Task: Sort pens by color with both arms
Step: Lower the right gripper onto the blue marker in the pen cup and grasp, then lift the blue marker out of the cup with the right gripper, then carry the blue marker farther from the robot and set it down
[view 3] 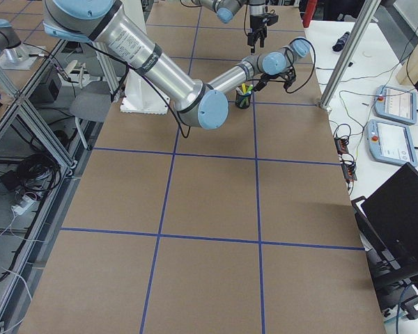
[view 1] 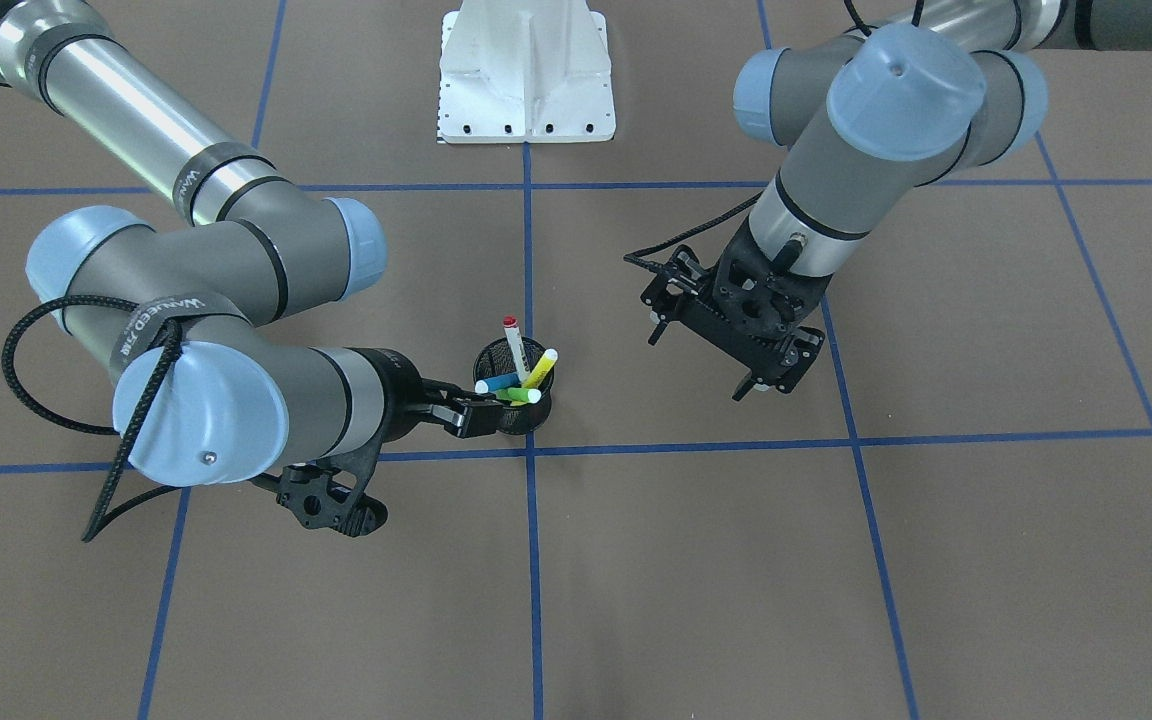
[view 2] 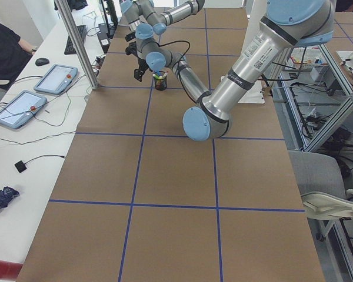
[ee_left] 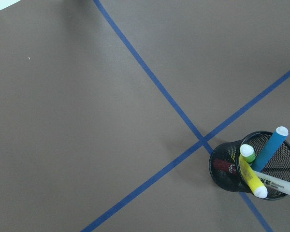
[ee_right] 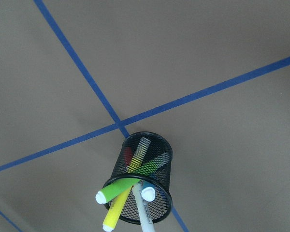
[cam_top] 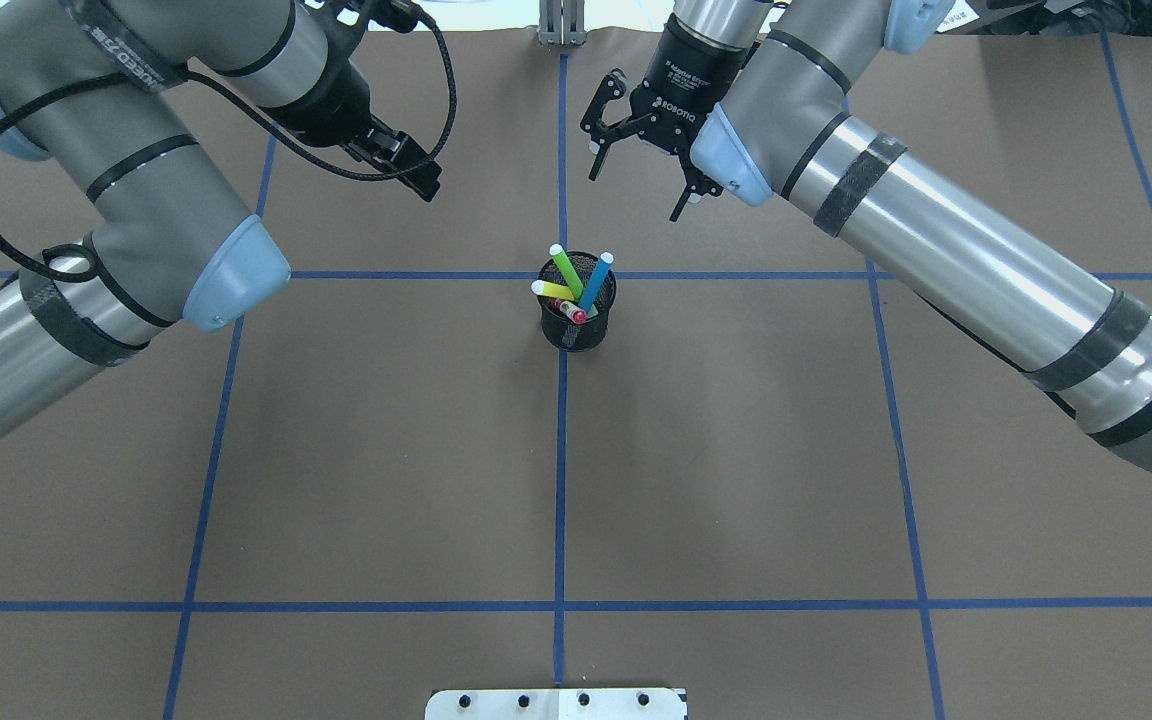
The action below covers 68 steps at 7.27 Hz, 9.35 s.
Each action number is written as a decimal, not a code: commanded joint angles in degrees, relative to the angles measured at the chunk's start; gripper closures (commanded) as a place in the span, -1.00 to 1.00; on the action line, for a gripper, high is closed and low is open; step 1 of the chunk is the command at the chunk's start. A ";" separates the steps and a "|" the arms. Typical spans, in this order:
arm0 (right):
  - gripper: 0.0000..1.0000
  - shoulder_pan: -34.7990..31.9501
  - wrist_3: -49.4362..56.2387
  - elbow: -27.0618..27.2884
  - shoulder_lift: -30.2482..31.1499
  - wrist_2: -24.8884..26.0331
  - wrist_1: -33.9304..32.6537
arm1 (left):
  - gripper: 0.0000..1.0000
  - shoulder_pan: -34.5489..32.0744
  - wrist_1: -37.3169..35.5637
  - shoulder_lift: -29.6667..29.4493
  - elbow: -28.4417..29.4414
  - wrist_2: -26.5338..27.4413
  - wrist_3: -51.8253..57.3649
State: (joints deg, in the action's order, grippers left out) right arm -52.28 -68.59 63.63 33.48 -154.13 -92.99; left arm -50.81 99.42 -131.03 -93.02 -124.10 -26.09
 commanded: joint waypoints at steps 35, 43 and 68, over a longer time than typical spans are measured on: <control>1.00 -0.90 -7.44 26.82 5.54 53.26 10.43 | -0.98 -0.34 5.17 4.91 0.21 0.00 -1.68; 1.00 14.63 -2.68 13.63 12.91 104.15 29.70 | -0.98 -0.43 5.17 5.52 1.70 0.00 -2.13; -1.00 -4.10 11.73 13.62 10.72 53.86 34.14 | -0.98 3.51 -3.46 -3.23 1.09 0.09 -25.23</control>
State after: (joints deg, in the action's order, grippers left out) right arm -50.80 -57.38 75.56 43.58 -88.91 -53.81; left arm -49.54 102.53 -129.91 -91.83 -124.14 -48.46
